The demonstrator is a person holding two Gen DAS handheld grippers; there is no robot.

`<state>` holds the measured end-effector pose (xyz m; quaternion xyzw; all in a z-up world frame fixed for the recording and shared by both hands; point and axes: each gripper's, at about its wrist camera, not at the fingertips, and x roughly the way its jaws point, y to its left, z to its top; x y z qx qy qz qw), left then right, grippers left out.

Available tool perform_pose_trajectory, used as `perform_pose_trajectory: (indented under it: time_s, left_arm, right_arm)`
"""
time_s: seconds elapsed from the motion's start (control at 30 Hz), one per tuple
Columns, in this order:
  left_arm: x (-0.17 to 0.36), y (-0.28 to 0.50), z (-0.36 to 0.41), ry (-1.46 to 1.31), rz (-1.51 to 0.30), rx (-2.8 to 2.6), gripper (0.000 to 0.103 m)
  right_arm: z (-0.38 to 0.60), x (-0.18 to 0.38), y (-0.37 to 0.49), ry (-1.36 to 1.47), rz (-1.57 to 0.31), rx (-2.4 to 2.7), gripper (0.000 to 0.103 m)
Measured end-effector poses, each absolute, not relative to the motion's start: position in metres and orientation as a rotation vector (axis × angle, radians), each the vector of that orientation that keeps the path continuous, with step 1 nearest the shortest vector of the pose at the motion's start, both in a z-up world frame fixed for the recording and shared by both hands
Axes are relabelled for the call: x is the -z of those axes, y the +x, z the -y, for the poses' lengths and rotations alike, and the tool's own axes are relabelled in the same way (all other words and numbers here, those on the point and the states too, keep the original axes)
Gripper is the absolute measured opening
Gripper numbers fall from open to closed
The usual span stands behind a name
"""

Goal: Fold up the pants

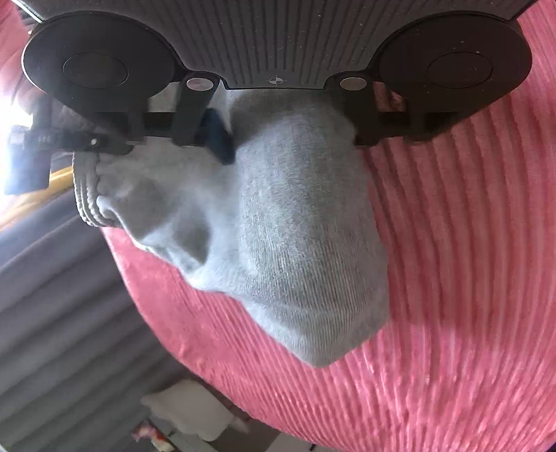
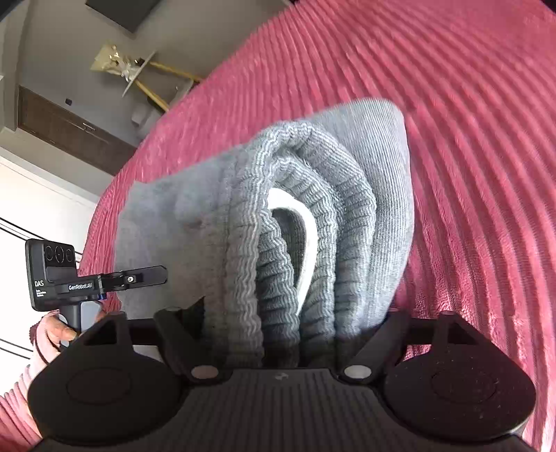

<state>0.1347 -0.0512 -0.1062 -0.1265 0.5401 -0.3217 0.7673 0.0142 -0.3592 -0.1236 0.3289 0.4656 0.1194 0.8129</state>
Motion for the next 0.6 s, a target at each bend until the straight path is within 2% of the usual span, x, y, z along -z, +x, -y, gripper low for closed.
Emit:
perform_pose_trajectory:
  time_s: [0.07,0.17,0.37,0.6]
  left_arm:
    - [0.102,0.132,0.051,-0.277,-1.162,0.696,0.044]
    - [0.089,0.126,0.052,-0.275,-1.133,0.708,0.04]
    - [0.049,0.13,0.048,-0.303,-1.037,0.742,0.039]
    - [0.005,0.18,0.035,-0.32,-0.899,0.688,0.039]
  right_arm:
    - [0.351,0.111,0.01,0.66,-0.971,-0.23,0.071]
    - [0.335,0.093,0.013,0.588,-0.968,-0.158,0.068]
    - [0.317,0.051,0.025,0.557,-0.883,-0.169,0.06]
    - [0.307,0.009,0.075,0.501,-0.739,-0.2,0.059]
